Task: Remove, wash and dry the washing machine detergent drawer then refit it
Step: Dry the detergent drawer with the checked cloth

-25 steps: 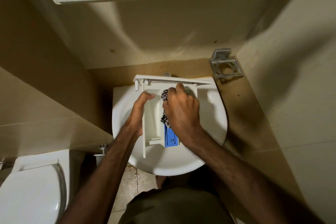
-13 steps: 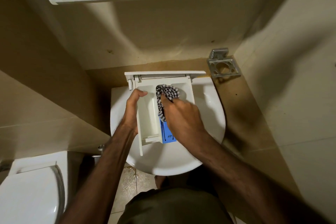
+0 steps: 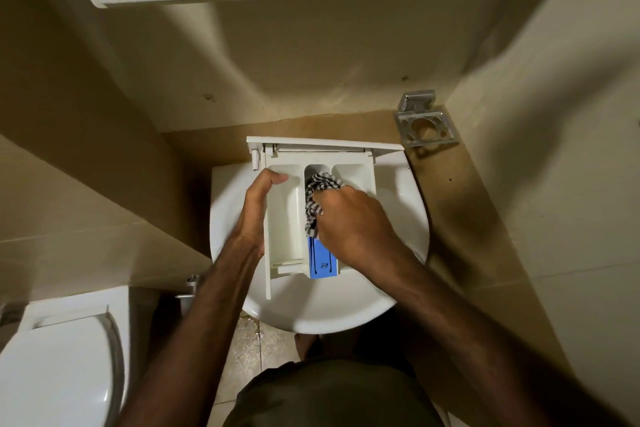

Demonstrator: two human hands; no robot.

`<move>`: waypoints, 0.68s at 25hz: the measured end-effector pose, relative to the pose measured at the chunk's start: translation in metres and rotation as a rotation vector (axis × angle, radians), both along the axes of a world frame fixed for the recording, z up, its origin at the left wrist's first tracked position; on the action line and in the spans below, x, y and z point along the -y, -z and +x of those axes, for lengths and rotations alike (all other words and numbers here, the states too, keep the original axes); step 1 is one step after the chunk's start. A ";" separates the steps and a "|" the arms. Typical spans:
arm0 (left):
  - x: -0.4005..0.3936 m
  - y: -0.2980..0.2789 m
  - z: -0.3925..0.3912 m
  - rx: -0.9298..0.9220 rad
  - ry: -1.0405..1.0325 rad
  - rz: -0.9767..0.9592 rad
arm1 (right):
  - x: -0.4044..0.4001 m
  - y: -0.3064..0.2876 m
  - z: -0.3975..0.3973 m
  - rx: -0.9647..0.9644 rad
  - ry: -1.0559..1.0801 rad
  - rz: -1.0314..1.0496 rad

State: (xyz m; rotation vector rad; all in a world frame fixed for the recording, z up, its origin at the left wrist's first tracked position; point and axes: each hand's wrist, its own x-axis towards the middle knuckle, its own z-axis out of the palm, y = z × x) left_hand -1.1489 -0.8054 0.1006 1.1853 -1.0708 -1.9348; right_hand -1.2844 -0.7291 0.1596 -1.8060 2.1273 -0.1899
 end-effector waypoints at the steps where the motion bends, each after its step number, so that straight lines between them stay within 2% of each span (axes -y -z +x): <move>1: -0.002 -0.001 -0.001 -0.007 0.004 0.021 | -0.003 0.001 -0.001 -0.021 0.008 -0.028; 5: 0.005 -0.005 -0.001 -0.029 0.015 0.036 | 0.002 0.009 0.009 -0.143 0.059 -0.219; 8: 0.009 -0.005 0.000 -0.027 0.022 0.012 | 0.012 0.006 0.013 -0.120 0.168 -0.292; 13: 0.004 0.000 -0.002 0.017 0.028 -0.060 | 0.004 -0.008 -0.002 0.198 0.116 0.041; 17: 0.005 0.004 0.000 0.039 -0.028 -0.055 | -0.012 -0.027 -0.038 0.505 0.021 0.101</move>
